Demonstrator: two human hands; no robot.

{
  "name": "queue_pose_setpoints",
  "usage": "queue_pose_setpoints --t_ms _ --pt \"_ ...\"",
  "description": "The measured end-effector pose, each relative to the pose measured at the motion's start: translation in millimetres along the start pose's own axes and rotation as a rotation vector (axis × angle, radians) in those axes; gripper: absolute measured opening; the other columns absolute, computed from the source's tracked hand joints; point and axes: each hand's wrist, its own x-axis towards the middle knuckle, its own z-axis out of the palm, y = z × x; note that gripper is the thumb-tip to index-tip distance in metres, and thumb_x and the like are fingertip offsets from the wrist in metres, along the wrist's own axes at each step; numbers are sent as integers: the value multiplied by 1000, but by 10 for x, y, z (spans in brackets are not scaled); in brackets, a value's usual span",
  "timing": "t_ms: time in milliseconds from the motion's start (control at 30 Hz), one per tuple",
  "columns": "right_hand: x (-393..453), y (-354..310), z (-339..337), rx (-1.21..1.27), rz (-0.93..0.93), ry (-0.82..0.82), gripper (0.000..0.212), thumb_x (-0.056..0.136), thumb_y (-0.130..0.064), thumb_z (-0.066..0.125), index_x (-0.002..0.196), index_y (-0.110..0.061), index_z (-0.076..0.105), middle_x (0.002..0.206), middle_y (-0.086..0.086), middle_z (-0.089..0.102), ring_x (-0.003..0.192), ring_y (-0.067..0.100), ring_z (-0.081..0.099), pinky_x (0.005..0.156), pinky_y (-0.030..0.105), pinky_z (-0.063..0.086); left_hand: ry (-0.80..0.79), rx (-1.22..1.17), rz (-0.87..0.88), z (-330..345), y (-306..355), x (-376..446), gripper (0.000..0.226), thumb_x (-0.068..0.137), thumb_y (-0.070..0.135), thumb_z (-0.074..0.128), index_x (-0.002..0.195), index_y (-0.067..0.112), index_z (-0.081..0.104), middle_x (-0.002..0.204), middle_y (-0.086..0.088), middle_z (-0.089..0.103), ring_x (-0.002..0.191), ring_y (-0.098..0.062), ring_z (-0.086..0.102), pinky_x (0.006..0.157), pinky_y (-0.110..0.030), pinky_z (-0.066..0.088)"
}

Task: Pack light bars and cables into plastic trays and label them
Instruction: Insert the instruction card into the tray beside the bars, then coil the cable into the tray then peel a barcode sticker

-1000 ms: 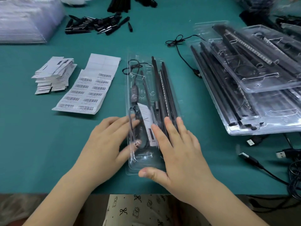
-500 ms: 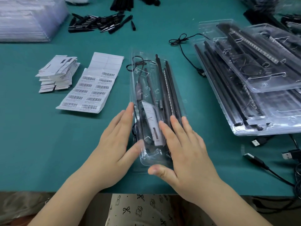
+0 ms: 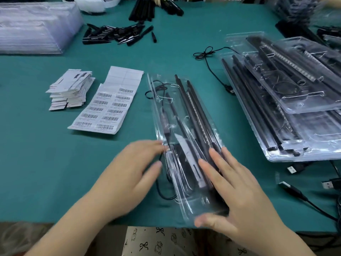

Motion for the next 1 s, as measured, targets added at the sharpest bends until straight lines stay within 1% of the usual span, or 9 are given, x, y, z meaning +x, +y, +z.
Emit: queue_pose_setpoints --t_ms 100,267,333,400,567,700,800,900,1000 --pt "-125 81 -44 -75 -84 2 89 73 -80 41 137 -17 37 142 14 42 132 38 37 96 57 41 179 -25 -213 -171 -308 378 36 92 13 49 127 17 56 117 13 52 105 -1 46 93 -14 29" --pt "-274 124 -152 -115 -125 -48 74 87 -73 26 134 -18 40 138 16 45 132 32 34 103 37 28 247 -449 -710 -319 -802 1298 41 91 16 48 132 15 50 116 0 56 91 -21 60 88 -34 50" --pt "-297 123 -174 -107 -110 -38 67 91 -68 23 134 -20 40 138 14 47 131 31 35 101 34 27 260 -524 -721 -240 -845 1534 14 91 17 48 98 12 59 91 -8 53 74 -25 58 78 -35 55" --pt "-302 119 -171 -94 -100 -23 62 93 -65 19 133 -22 42 137 13 48 130 30 37 98 37 32 180 -304 -674 -172 -862 1679 18 91 25 52 76 15 54 73 -10 49 64 -24 51 75 -34 51" --pt "-294 117 -130 -116 -103 6 55 95 -60 22 131 -27 47 134 9 52 128 28 40 95 42 34 -71 176 -600 -276 -860 1879 36 91 40 57 100 8 70 98 -13 64 99 -31 57 86 -33 44" --pt "-275 109 -90 -124 -91 57 44 99 -47 24 129 -29 49 131 7 55 126 28 42 93 44 37 -121 425 -590 -276 -774 1989 36 91 38 56 82 3 61 67 -7 48 91 -34 58 71 -33 43" --pt "-272 122 -61 -124 -95 57 43 96 -51 28 129 -30 46 132 6 55 127 27 41 94 43 36 -64 333 -663 -267 -756 2025 42 85 39 65 63 8 46 64 -9 48 77 -34 56 62 -32 38" --pt "-255 126 -81 -105 -79 38 49 92 -59 33 129 -31 46 133 5 54 128 27 40 95 43 35 -81 241 -724 -329 -733 2090 45 80 41 73 84 -1 59 93 -20 64 92 -37 61 72 -37 46" --pt "-246 112 -84 -102 -57 28 49 91 -60 34 129 -32 46 132 4 55 128 27 40 96 42 34 -153 -17 -837 -407 -730 2151 43 75 34 79 79 4 48 75 -13 53 58 -26 48 58 -30 42"
